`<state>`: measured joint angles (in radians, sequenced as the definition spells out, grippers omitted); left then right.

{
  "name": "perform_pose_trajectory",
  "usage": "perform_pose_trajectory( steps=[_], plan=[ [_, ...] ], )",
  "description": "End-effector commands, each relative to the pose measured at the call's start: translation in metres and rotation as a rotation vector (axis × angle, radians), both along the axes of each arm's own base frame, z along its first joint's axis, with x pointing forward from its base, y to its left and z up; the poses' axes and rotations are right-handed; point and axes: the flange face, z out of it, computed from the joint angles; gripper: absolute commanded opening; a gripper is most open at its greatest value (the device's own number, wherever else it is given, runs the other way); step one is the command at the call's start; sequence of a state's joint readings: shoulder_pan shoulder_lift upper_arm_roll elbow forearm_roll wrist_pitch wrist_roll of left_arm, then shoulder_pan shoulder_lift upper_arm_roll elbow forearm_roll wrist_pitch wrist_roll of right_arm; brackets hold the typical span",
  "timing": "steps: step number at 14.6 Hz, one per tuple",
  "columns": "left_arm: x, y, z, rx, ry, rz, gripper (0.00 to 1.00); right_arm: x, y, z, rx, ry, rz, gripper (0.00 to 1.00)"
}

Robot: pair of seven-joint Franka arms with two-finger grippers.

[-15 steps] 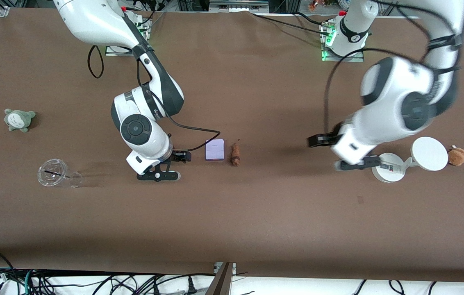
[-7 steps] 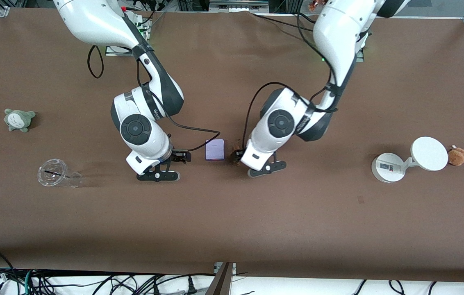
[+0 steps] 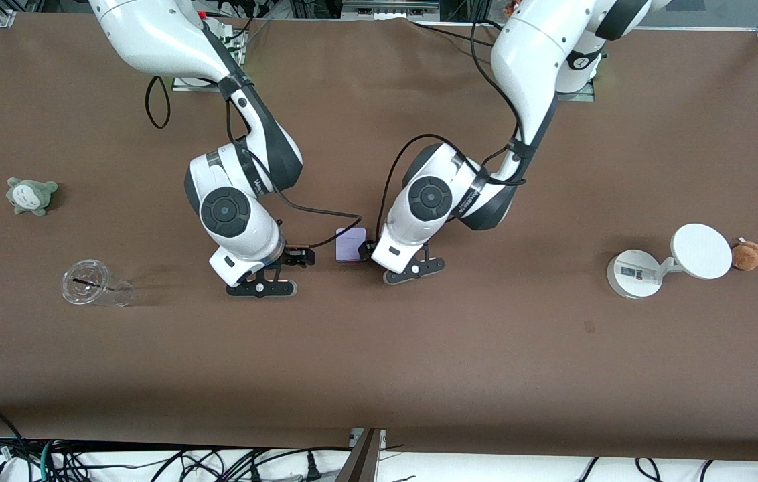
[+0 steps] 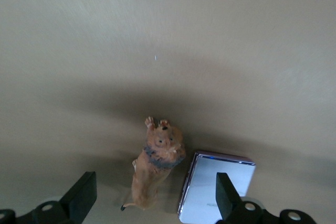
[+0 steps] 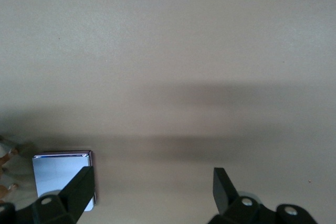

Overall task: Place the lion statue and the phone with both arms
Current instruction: 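Grasp the lion statue with the left gripper while the right gripper lowers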

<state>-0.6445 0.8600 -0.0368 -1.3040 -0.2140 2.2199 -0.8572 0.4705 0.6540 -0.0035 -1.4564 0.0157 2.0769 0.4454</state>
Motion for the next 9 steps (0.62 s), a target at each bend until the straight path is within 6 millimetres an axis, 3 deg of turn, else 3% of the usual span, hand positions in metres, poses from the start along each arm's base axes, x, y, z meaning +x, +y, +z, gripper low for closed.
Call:
perform_pose_trajectory(
  steps=[1, 4, 7, 9],
  plan=[
    [0.0, -0.007, -0.004, 0.014, -0.014, -0.005, 1.0, -0.005, 0.005, -0.005, 0.005, 0.001, -0.01, 1.0],
    [0.005, -0.002, -0.004, 0.015, -0.015, -0.004, 1.0, -0.002, 0.004, -0.001, 0.01, -0.01, -0.014, 1.0],
    [-0.01, -0.017, -0.014, 0.02, -0.008, -0.044, 0.99, -0.001, 0.007, 0.0, 0.018, -0.021, -0.013, 1.0],
    [-0.008, -0.016, -0.014, 0.02, -0.01, -0.049, 0.84, -0.003, 0.014, -0.001, 0.027, -0.039, -0.022, 1.0]
  ],
)
